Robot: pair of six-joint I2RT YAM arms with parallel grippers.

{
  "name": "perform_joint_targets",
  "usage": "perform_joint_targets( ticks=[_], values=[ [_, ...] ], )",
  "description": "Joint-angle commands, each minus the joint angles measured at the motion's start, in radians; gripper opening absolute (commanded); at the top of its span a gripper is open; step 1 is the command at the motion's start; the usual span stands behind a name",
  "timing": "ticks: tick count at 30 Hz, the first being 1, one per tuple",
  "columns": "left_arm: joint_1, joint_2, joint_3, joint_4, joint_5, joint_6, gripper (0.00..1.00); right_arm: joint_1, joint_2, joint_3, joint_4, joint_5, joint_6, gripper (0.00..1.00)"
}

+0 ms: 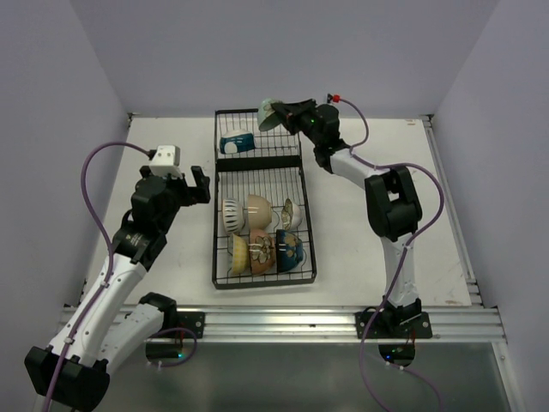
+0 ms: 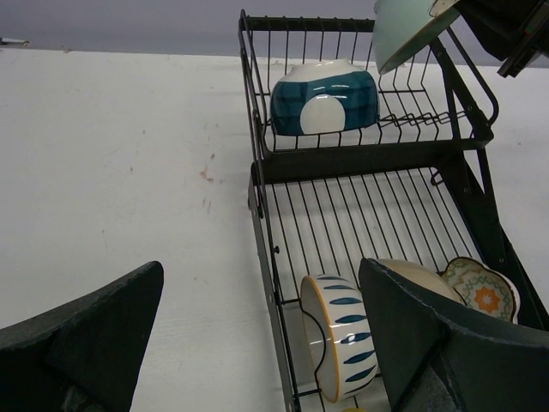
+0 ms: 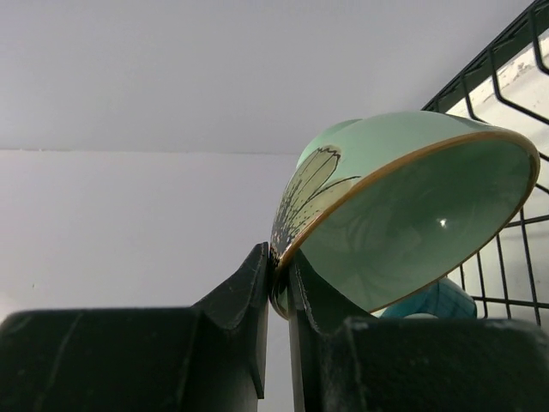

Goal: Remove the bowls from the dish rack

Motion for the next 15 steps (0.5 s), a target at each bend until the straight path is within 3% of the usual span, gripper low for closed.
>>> perform_joint_targets(
  ticks=[1,8,15],
  values=[
    [-0.006,-0.015,0.000,0.023,-0.026,0.025,1.00,0.000,-0.047,0.063,0.075,-0.046,0.021,0.00],
    [-0.008,-0.058,-0.021,0.120,-0.012,0.102,1.00,0.012,-0.129,0.039,0.086,-0.087,0.055,0.00],
    [-0.042,-0.052,-0.043,0.275,0.055,0.195,1.00,0.038,-0.269,-0.116,0.160,-0.095,0.108,0.00]
  ],
)
